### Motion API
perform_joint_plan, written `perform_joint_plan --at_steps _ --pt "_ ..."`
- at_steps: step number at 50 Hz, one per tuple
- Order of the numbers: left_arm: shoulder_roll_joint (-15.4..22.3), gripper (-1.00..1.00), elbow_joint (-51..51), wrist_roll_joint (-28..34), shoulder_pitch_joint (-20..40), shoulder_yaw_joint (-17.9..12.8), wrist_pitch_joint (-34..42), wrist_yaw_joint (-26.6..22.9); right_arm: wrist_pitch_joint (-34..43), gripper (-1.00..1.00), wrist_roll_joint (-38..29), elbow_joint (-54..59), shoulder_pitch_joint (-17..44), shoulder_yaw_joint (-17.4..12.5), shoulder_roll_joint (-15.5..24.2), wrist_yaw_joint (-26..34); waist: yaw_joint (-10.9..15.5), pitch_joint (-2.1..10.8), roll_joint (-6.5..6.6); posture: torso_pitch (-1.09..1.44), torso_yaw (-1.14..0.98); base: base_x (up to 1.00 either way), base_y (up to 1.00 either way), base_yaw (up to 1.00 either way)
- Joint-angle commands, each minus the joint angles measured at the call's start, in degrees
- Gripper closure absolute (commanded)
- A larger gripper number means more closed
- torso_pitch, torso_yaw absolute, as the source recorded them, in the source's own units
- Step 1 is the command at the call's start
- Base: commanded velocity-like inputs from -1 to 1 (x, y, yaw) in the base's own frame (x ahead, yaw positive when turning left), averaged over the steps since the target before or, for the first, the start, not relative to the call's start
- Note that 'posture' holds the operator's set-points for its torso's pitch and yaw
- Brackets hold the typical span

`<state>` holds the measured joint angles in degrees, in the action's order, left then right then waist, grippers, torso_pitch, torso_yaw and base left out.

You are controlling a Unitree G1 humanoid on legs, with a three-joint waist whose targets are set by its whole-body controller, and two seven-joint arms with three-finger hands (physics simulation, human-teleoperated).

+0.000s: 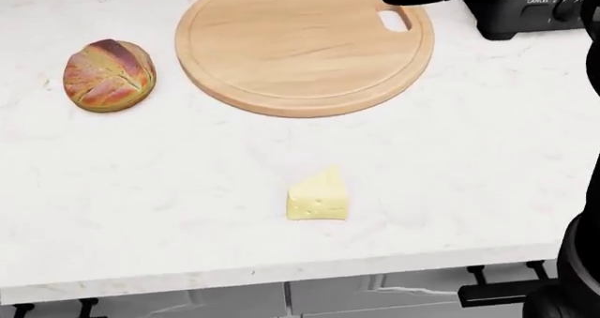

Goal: Place the bread and cheese on the cutting board.

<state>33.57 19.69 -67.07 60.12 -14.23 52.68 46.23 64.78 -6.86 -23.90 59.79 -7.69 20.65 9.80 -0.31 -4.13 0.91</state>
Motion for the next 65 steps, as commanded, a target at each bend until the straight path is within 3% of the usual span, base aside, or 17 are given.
perform_joint_plan --at_steps 1,10,17,21,27,38,44,51,57,59,60,65 --pt "0.9 -1.0 0.9 0.1 1.7 -1.1 -1.8 -0.3 -1.3 -1.0 -0.2 -1.3 1.2 -0.2 0.2 -0.2 0.1 1.79 0.12 0.0 0.0 0.0 0.0 0.0" --pt "0.4 -1.0 0.9 0.9 1.5 -0.8 -1.9 -0.8 0.8 -1.0 -1.0 -5.1 -4.2 0.9 -2.0 0.0 -0.2 2.02 0.42 0.0 0.0 0.0 0.0 0.0" --pt "0.0 -1.0 1.5 1.0 1.3 -0.7 -1.5 -0.5 4.2 -1.0 -2.3 -11.4 -10.9 3.4 -5.3 0.9 -0.3 1.93 0.32 0.0 0.0 0.0 0.0 0.0" --pt "-0.2 -1.0 1.8 1.1 1.2 -0.7 -1.3 -0.5 9.4 -1.0 3.3 -17.9 -13.5 -1.8 -9.6 3.8 -0.3 1.9 0.42 0.0 0.0 0.0 0.0 0.0" --pt "-0.4 -1.0 2.1 1.5 0.8 -0.6 -1.2 -0.8 14.6 -1.0 11.6 -22.5 -14.5 -6.4 -8.5 4.8 -0.3 1.79 0.26 0.0 0.0 0.0 0.0 0.0" --pt "-0.8 -1.0 3.1 1.6 0.7 -0.3 -0.7 -0.4 15.0 -1.0 25.1 -24.2 -17.7 -8.6 -7.6 3.7 -0.3 1.71 0.08 0.0 0.0 0.0 0.0 0.0" --pt "-1.0 -1.0 3.5 2.0 0.5 -0.4 -0.6 -0.7 12.8 -1.0 30.6 -24.7 -22.0 -6.6 -6.3 3.8 -0.1 1.73 -0.08 0.0 0.0 0.0 0.0 0.0" --pt "-1.1 -1.0 3.4 2.2 0.7 -0.4 -0.5 -0.9 5.7 -1.0 28.6 -21.6 -27.1 0.0 -4.5 5.8 -0.1 1.97 -0.2 0.0 0.0 0.0 0.0 0.0" --pt "-1.3 -1.0 3.7 2.2 0.6 -0.4 -0.4 -0.8 4.8 -1.0 26.1 -21.1 -27.3 0.2 -5.2 7.3 0.0 2.12 -0.16 0.0 0.0 0.0 0.0 0.0" --pt "-1.4 -1.0 3.8 2.3 0.5 -0.4 -0.4 -0.8 3.9 -0.88 25.3 -20.6 -27.8 0.2 -5.4 7.8 0.0 2.15 -0.17 0.0 0.0 0.0 0.0 0.0" --pt "-1.4 -1.0 3.7 2.3 0.5 -0.4 -0.4 -0.9 3.8 -0.73 24.9 -20.6 -27.8 0.2 -5.5 8.0 0.0 2.16 -0.17 0.0 0.0 0.0 0.0 0.0" --pt "-1.2 -1.0 4.0 2.1 0.7 -0.4 -0.2 -0.6 4.0 -0.76 23.9 -20.6 -27.5 -0.2 -5.9 8.7 0.0 2.31 -0.21 0.0 0.0 0.0 0.0 0.0"
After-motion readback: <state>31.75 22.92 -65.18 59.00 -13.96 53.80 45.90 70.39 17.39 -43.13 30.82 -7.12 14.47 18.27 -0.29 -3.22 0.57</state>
